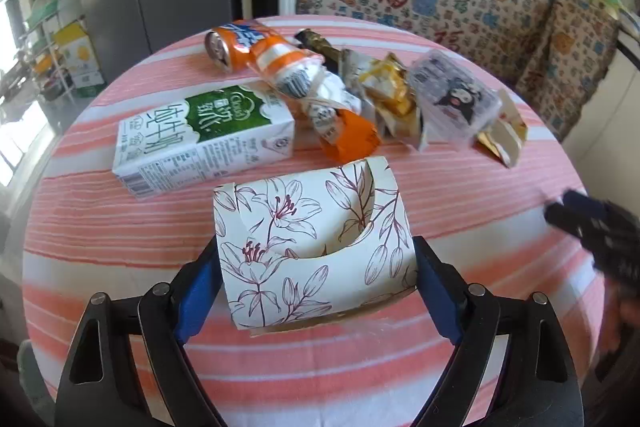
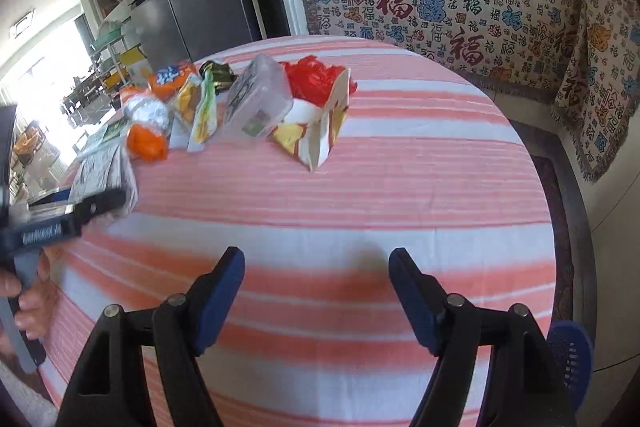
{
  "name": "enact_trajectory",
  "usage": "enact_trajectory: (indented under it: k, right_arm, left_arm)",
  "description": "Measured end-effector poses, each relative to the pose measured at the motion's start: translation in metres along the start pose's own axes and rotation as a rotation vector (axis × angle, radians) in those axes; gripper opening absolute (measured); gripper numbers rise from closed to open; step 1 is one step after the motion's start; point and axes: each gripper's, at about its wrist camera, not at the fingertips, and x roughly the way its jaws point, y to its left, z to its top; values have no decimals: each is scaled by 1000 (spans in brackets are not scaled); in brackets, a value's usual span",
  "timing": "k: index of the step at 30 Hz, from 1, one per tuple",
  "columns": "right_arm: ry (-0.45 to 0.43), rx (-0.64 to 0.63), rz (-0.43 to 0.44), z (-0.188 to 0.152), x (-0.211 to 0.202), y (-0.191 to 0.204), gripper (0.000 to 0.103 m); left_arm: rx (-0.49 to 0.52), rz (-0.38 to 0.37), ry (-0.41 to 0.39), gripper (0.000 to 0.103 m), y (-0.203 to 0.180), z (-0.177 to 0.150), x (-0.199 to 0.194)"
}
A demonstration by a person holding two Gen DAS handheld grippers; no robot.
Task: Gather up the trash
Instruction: 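Grasp the floral tissue box with the left tool while the right tool grasps a white paper cup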
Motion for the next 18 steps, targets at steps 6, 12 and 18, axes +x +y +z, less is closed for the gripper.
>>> enact_trajectory:
  k: [6,12,18]
  right_arm:
    - [-15,71,58,46,32,-12,54]
    - [-8,135,99,65,67,-24,31]
    - [-22,92,75,55,44,-20,12]
  left_arm:
    - [144,-108,12,89,-21,-23,-25]
    - [128,-143,21,91,-14,-30,-20]
    - [85,-164,11,97,-10,-26,-25]
